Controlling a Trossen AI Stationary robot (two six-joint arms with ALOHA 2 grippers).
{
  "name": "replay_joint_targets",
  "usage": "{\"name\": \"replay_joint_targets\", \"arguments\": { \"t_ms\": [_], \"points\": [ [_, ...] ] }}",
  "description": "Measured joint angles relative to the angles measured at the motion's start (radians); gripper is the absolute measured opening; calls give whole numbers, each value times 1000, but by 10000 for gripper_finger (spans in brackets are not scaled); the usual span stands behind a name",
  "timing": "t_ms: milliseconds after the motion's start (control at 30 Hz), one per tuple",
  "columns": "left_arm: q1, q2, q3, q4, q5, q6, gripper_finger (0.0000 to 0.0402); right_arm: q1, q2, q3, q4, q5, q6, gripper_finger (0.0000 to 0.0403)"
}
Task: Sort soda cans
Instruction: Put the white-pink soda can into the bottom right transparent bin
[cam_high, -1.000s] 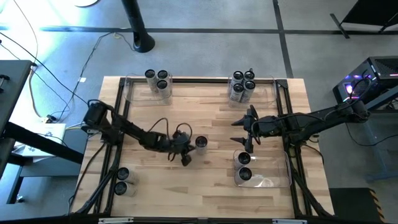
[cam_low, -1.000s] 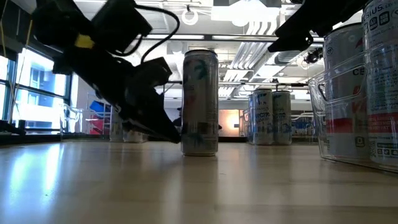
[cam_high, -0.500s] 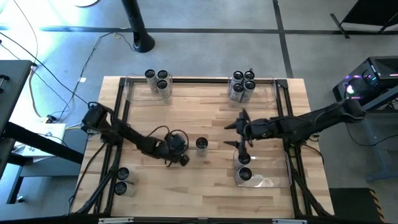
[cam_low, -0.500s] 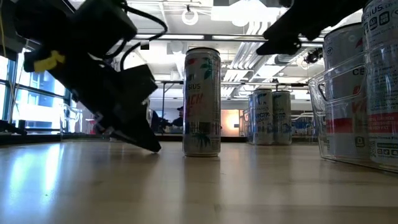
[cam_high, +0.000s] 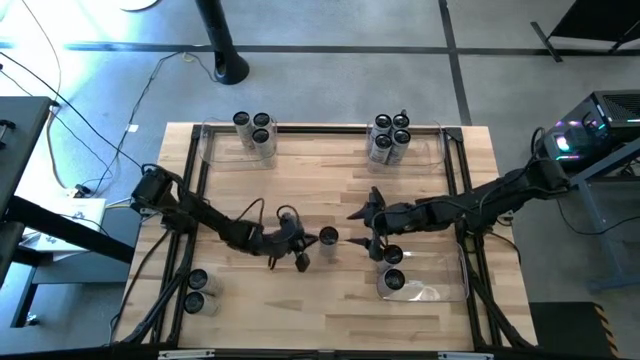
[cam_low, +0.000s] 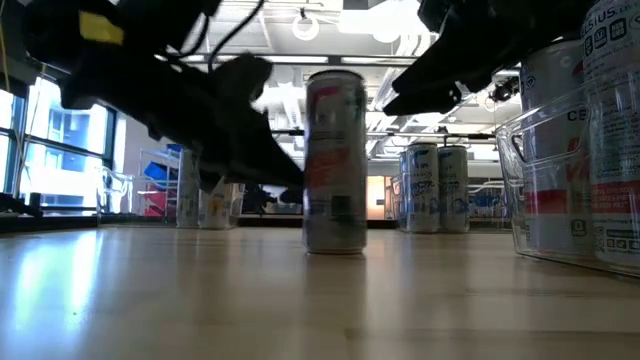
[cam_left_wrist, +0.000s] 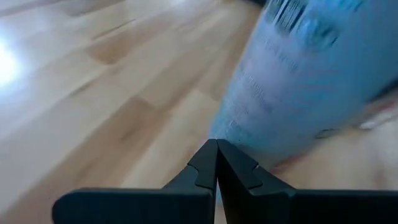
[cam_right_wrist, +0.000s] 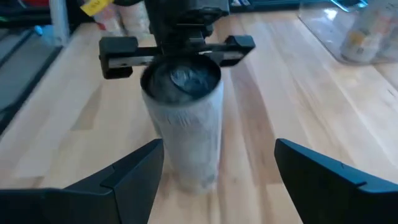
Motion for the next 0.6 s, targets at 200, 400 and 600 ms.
{"name": "replay_joint_targets", "arguments": {
  "t_ms": [200, 400, 600],
  "points": [
    [-58, 0, 1, 83, -43, -23, 0, 73, 7, 1, 19, 70, 20, 302],
    [-77, 0, 1, 103, -96, -46, 0, 128, 51, 1, 81, 147, 28, 302],
    [-80, 0, 2, 127, -104, -50, 0, 131, 149, 1, 185, 178, 29, 302]
  ]
}}
